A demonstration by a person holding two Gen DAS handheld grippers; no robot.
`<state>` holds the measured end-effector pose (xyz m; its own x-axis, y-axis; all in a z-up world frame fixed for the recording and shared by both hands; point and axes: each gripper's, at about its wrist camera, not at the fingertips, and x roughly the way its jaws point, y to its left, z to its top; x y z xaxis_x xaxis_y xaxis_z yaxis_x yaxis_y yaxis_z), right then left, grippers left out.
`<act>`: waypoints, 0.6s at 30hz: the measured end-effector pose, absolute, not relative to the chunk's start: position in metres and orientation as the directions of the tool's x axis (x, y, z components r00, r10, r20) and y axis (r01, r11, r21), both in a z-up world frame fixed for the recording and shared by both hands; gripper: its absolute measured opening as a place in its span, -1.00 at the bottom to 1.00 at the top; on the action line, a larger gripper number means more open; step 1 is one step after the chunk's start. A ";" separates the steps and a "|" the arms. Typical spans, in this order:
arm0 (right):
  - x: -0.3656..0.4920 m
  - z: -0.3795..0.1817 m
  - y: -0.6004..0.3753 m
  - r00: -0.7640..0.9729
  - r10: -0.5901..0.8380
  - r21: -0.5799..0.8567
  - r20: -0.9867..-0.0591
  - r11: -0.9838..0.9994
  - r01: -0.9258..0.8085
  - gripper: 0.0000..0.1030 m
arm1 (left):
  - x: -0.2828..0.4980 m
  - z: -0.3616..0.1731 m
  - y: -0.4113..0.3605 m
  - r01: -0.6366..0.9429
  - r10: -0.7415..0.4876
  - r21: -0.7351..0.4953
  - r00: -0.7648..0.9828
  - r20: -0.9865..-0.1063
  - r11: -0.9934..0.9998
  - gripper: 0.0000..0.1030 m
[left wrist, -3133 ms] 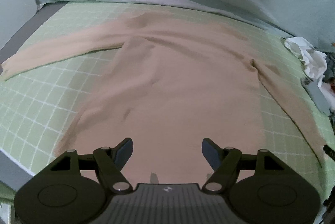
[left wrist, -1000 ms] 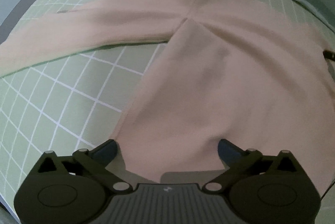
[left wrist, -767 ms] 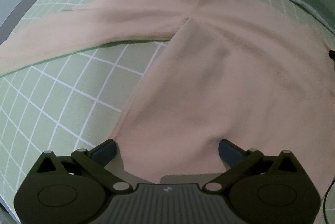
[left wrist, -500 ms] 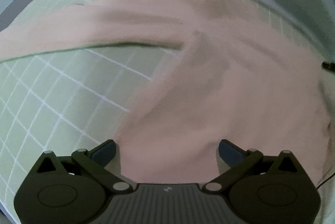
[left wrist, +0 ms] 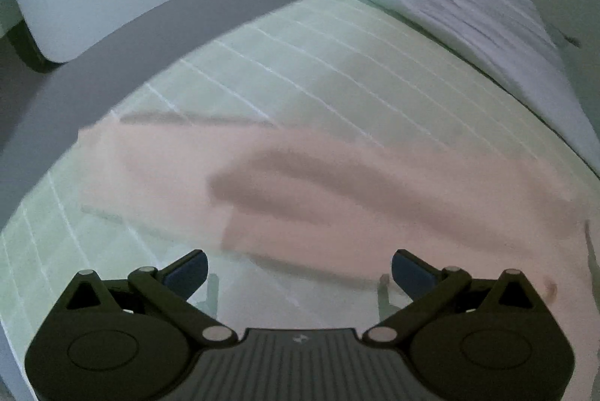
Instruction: Fold clothes
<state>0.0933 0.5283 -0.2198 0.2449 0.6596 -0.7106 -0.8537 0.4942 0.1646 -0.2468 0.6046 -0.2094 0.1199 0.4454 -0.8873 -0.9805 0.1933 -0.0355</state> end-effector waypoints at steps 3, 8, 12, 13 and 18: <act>0.088 -0.233 0.559 0.202 0.627 0.140 -0.753 0.451 -0.881 -0.12 | -0.248 -0.217 0.625 -0.978 0.443 -0.022 0.115 -0.889 0.208 0.99; 0.081 -0.232 0.573 0.319 0.568 -0.006 -0.759 0.484 -0.875 -0.94 | -0.249 -0.233 0.640 -0.968 0.417 0.022 0.087 -0.905 0.252 1.00; 0.072 -0.235 0.595 0.394 0.535 -0.126 -0.747 0.467 -0.875 -0.97 | -0.253 -0.232 0.646 -0.958 0.429 0.013 0.115 -0.896 0.286 1.00; 0.069 -0.237 0.599 0.418 0.528 -0.169 -0.740 0.456 -0.874 -1.00 | -0.254 -0.233 0.647 -0.956 0.430 0.012 0.121 -0.895 0.294 1.00; 0.084 -0.232 0.613 0.447 0.488 -0.150 -0.750 0.533 -0.833 -0.95 | -0.262 -0.232 0.650 -0.948 0.427 -0.022 0.164 -0.889 0.319 1.00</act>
